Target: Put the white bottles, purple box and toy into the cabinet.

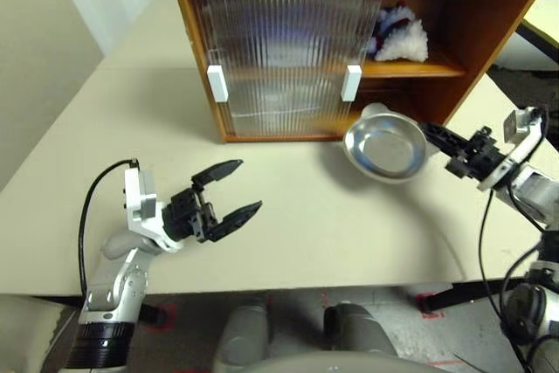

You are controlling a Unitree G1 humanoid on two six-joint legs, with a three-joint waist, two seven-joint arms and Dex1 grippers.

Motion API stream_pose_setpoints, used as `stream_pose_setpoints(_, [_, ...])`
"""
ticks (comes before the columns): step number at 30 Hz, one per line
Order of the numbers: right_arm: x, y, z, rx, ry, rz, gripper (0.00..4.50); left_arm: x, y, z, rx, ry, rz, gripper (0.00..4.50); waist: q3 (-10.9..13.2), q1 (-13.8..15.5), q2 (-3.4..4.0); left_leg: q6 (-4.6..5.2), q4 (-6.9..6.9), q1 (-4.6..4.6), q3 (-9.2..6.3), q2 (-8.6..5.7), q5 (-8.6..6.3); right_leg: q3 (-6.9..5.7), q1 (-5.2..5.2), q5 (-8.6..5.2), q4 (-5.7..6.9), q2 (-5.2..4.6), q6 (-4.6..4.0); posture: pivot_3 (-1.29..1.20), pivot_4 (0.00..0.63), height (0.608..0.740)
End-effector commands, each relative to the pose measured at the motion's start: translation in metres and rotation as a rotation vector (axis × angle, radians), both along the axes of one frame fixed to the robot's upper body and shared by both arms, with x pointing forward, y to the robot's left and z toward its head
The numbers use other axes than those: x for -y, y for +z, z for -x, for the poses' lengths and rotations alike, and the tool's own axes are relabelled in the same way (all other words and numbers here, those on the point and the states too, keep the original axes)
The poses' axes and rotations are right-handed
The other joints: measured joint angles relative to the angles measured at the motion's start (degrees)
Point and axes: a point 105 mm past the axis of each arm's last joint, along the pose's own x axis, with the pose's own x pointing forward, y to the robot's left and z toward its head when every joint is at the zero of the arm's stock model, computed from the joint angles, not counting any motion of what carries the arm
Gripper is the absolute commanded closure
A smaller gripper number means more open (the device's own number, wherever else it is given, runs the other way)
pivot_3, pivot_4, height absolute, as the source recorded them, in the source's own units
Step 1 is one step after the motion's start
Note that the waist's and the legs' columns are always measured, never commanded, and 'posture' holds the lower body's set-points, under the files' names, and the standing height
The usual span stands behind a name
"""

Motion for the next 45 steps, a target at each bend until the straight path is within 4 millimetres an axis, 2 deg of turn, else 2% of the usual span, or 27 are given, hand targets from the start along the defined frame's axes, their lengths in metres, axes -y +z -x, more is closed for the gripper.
stream_pose_setpoints(1, [0.010, -0.003, -0.017, -0.008, -0.126, 0.042, 4.50, 0.000, 0.000, 0.000, 0.000, -0.002, -0.019, 0.00, 0.00, -0.07, 0.01, 0.00, 0.00, 0.00, 0.00, 0.00, 0.00, 0.00, 0.00, 0.00, 0.00, 0.00, 0.00, 0.21, 0.030, 0.740])
stream_pose_setpoints(6, [0.008, -0.005, -0.039, -0.005, -0.219, 0.068, 4.50, 0.000, -0.004, 0.001, -0.001, 0.001, -0.018, 0.00, 0.01, -0.25, 0.07, 0.00, 0.00, 0.03, 0.01, 0.02, 0.00, 0.00, -0.01, 0.01, 0.02, 0.01, -0.01, 0.21, 0.028, 0.740])
stream_pose_setpoints(21, [-0.001, -0.018, -0.094, -0.060, -0.503, -0.143, 4.50, 0.002, -0.007, 0.002, 0.002, 0.006, -0.020, 0.00, 0.06, -0.22, 0.23, 0.00, -0.07, 0.04, 0.04, 0.02, 0.00, -0.02, -0.04, 0.12, 0.02, 0.00, -0.23, 0.24, 0.025, 0.740])
stream_pose_setpoints(29, [0.008, -0.026, -0.103, -0.107, -0.661, -0.253, 4.50, 0.000, -0.008, 0.002, 0.005, 0.022, -0.019, 0.00, 0.03, -0.10, 0.27, -0.01, -0.24, 0.06, 0.03, 0.02, 0.00, -0.04, -0.06, 0.17, 0.02, 0.00, -0.30, 0.26, 0.011, 0.740])
stream_pose_setpoints(40, [0.006, -0.030, -0.106, -0.140, -0.725, -0.280, 4.50, 0.000, -0.008, -0.001, 0.006, 0.025, -0.018, 0.00, 0.01, -0.12, 0.29, -0.02, -0.33, 0.10, 0.03, 0.03, 0.00, -0.03, -0.06, 0.20, 0.02, 0.00, -0.33, 0.26, 0.014, 0.740])
stream_pose_setpoints(41, [0.005, -0.030, -0.106, -0.142, -0.723, -0.279, 3.81, 0.000, -0.008, -0.001, 0.006, 0.026, -0.018, 0.00, 0.01, -0.12, 0.30, -0.02, -0.34, 0.10, 0.03, 0.03, 0.00, -0.03, -0.06, 0.20, 0.02, 0.00, -0.33, 0.26, 0.014, 0.740])
stream_pose_setpoints(43, [0.004, -0.030, -0.107, -0.142, -0.721, -0.284, 3.24, 0.000, -0.008, -0.001, 0.005, 0.026, -0.019, 0.00, 0.01, -0.14, 0.30, -0.01, -0.35, 0.09, 0.03, 0.03, 0.00, -0.03, -0.07, 0.20, 0.02, -0.01, -0.33, 0.26, 0.014, 0.740])
stream_pose_setpoints(45, [0.001, -0.029, -0.108, -0.138, -0.709, -0.292, 2.48, 0.000, -0.009, -0.001, 0.000, 0.025, -0.020, 0.00, 0.01, -0.14, 0.30, -0.02, -0.35, 0.09, 0.03, 0.03, 0.00, -0.03, -0.07, 0.20, 0.02, -0.01, -0.33, 0.26, 0.014, 0.740])
